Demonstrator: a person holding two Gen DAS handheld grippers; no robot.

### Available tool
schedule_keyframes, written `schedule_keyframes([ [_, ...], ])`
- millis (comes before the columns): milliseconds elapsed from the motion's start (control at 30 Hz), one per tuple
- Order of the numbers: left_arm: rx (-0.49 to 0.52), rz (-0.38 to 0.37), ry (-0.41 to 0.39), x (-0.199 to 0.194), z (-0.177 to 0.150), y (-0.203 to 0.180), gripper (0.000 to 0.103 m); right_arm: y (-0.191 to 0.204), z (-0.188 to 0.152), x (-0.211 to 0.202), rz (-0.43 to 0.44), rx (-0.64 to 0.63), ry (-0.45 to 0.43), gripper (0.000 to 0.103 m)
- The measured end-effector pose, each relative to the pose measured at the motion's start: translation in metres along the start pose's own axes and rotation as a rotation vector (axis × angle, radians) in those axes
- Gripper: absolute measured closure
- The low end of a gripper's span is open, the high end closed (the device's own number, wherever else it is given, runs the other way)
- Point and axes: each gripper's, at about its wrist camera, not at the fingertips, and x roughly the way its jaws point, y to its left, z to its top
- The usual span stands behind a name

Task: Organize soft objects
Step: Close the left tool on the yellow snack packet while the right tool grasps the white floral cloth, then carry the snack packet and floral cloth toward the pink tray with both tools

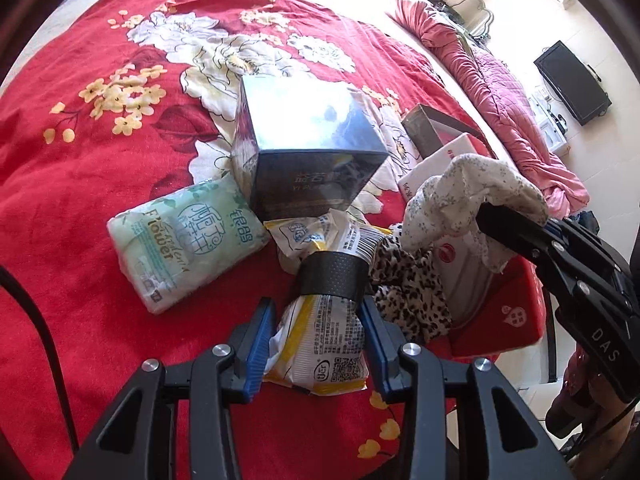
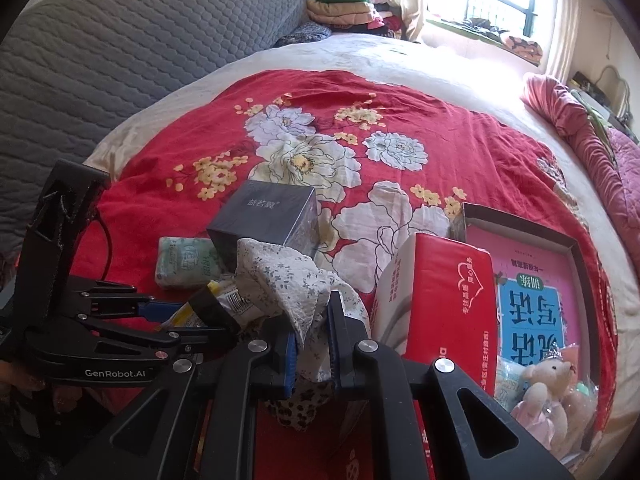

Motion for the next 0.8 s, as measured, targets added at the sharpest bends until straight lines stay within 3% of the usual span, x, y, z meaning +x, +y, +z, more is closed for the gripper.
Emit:
schedule_keyframes([
  [800, 0.122, 0.082, -0.136, -0.084, -0.019, -0.064, 0.061, 0.001, -0.013, -0.090, 0.006, 0.058, -0.142, 0.090],
])
